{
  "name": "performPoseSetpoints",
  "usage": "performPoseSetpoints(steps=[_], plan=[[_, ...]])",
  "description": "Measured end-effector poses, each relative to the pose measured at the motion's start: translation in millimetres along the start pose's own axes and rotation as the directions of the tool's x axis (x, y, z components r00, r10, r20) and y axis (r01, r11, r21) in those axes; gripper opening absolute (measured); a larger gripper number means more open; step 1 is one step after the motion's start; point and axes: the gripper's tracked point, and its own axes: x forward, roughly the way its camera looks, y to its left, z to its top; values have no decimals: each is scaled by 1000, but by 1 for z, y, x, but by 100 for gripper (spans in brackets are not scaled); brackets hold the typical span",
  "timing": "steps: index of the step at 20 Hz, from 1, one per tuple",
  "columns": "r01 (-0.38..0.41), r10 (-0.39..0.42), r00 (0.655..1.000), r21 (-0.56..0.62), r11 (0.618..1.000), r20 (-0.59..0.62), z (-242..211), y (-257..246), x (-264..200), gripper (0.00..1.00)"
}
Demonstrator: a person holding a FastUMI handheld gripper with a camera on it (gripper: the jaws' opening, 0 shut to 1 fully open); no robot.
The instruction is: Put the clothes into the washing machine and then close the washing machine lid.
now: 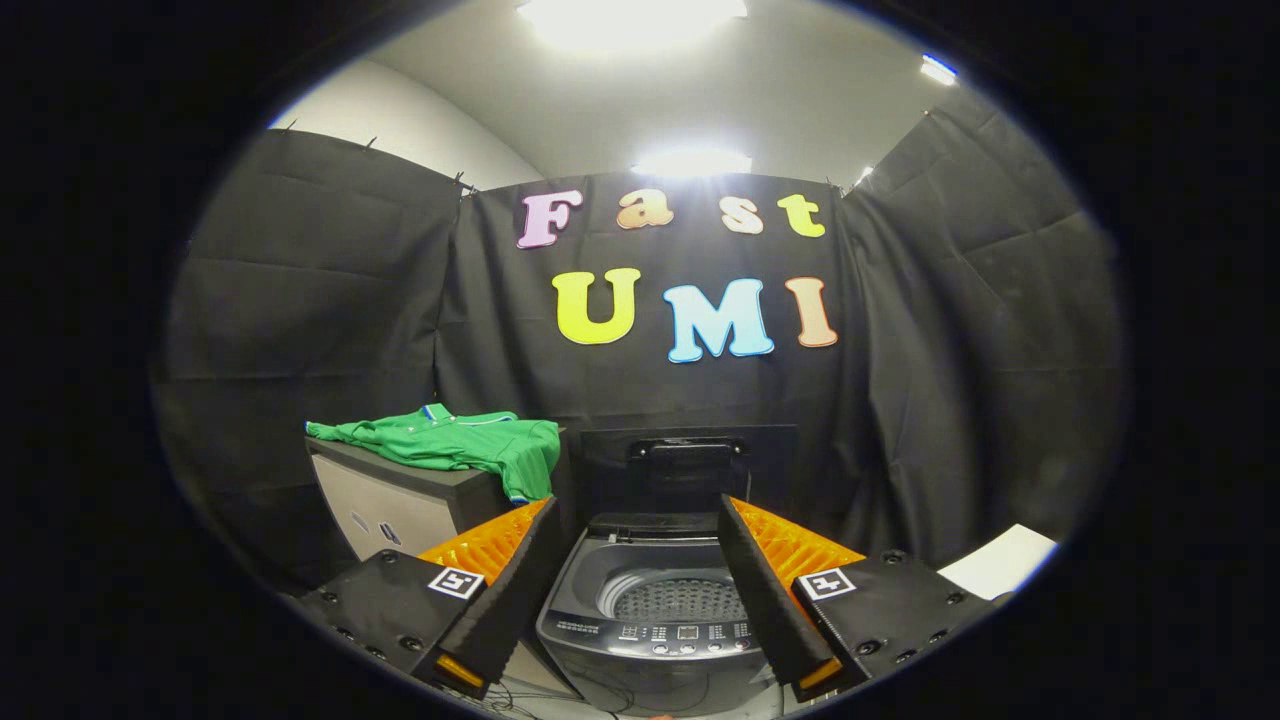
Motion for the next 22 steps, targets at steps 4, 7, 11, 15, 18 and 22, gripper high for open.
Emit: performPoseSetpoints(steps=[4,7,11,15,18,22], plan=[[-40,39,999,10,999,19,20,20,16,97],[-62,62,998,17,998,23,31,38,32,97],[-80,79,996,29,996,28,52,69,58,97],[-102,101,994,25,994,39,71,99,87,97],[-131,130,991,22,991,39,83,122,107,97],[-172,172,985,18,985,9,89,153,136,97]])
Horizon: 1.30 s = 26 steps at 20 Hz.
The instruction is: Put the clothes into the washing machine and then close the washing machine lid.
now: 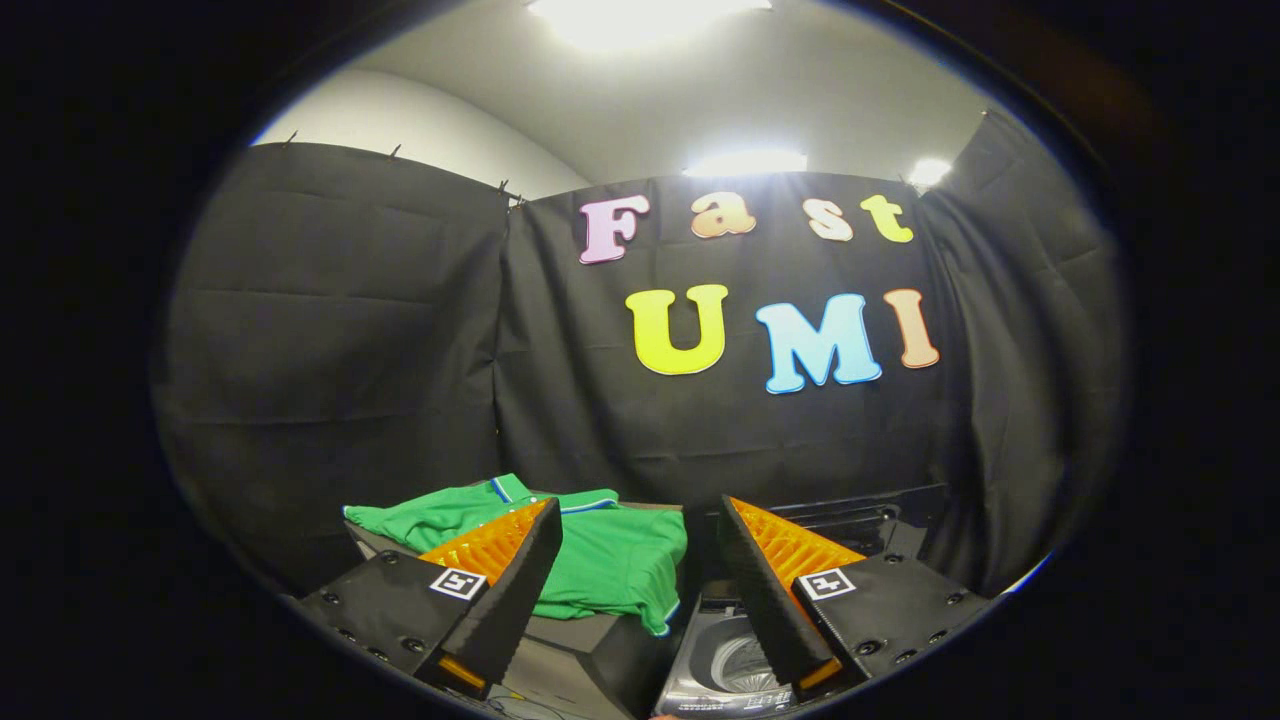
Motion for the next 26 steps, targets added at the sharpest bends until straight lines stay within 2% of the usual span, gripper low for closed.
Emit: performPoseSetpoints(steps=[12,16,26], plan=[[-116,116,984,1,993,-133,-5,88,88,97],[-123,125,971,24,992,-204,-18,112,110,98],[-109,121,903,52,993,-411,-66,147,158,96]])
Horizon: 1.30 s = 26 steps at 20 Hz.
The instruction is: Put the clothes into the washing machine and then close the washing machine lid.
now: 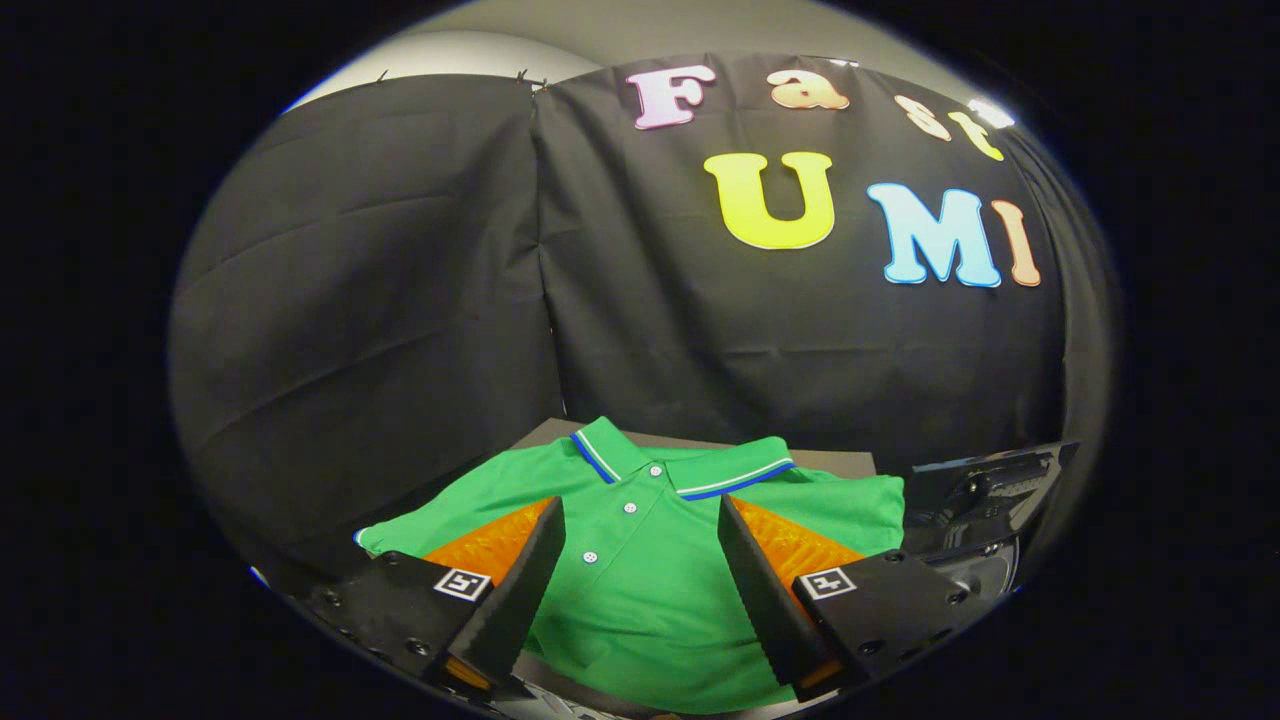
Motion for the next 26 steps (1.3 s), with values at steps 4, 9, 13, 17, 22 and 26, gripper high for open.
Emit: performPoseSetpoints(steps=[4,9,13,17,22,26], plan=[[1,-4,997,-41,999,-71,-11,13,15,96],[-8,-2,988,-66,998,-154,-26,20,32,96],[-17,-4,970,-83,996,-242,-42,22,41,96],[-28,-1,959,-99,995,-284,-48,19,37,96],[-24,-4,950,-87,996,-312,-46,15,40,53],[-29,6,955,-73,997,-298,-44,16,46,30]])
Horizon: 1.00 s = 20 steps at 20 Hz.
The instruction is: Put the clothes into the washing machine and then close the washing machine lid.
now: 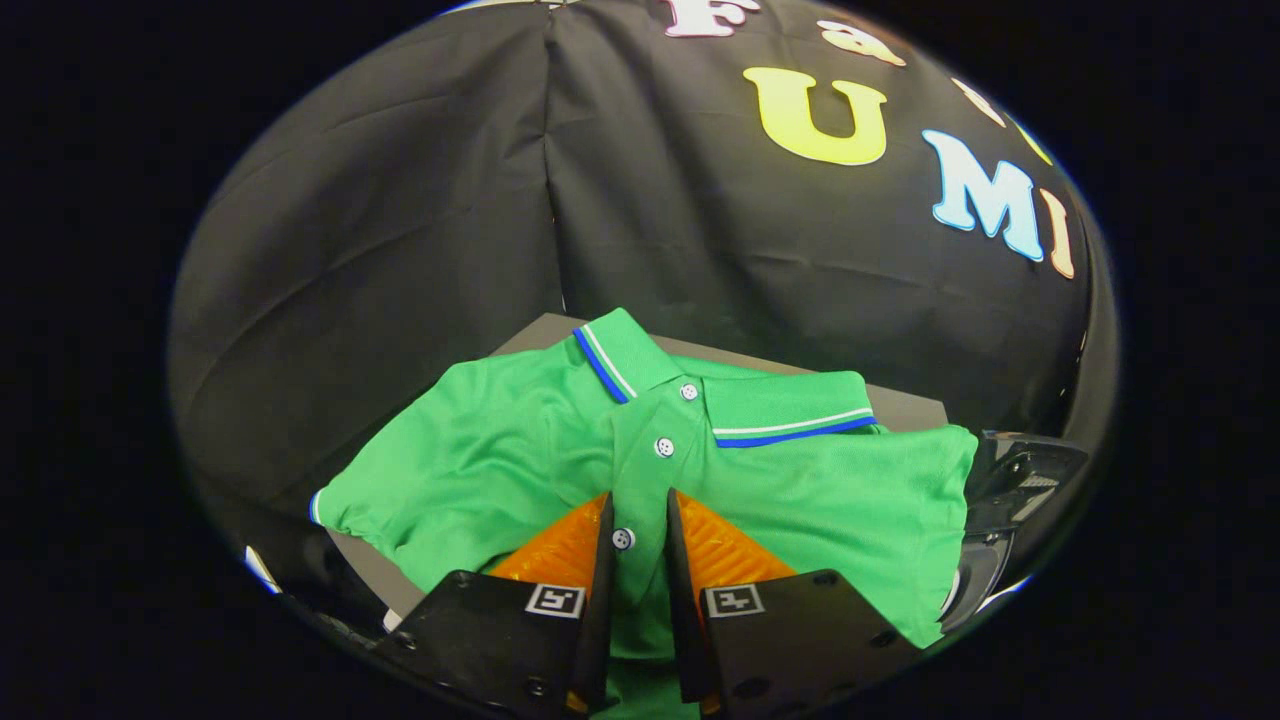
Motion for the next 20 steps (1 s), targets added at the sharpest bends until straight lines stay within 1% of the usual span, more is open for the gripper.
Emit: performPoseSetpoints(steps=[1,2,4,8,12,16,20], plan=[[12,-12,1000,30,999,-1,4,-6,1,30],[7,-8,1000,20,1000,13,0,-2,2,3],[4,-5,1000,4,1000,26,3,0,-5,3],[-17,16,992,11,1000,128,20,-4,-27,1],[-41,39,981,10,999,188,33,-10,-49,1],[-48,45,972,8,999,230,39,-31,-72,1],[-38,32,965,17,999,258,39,-60,-93,1]])
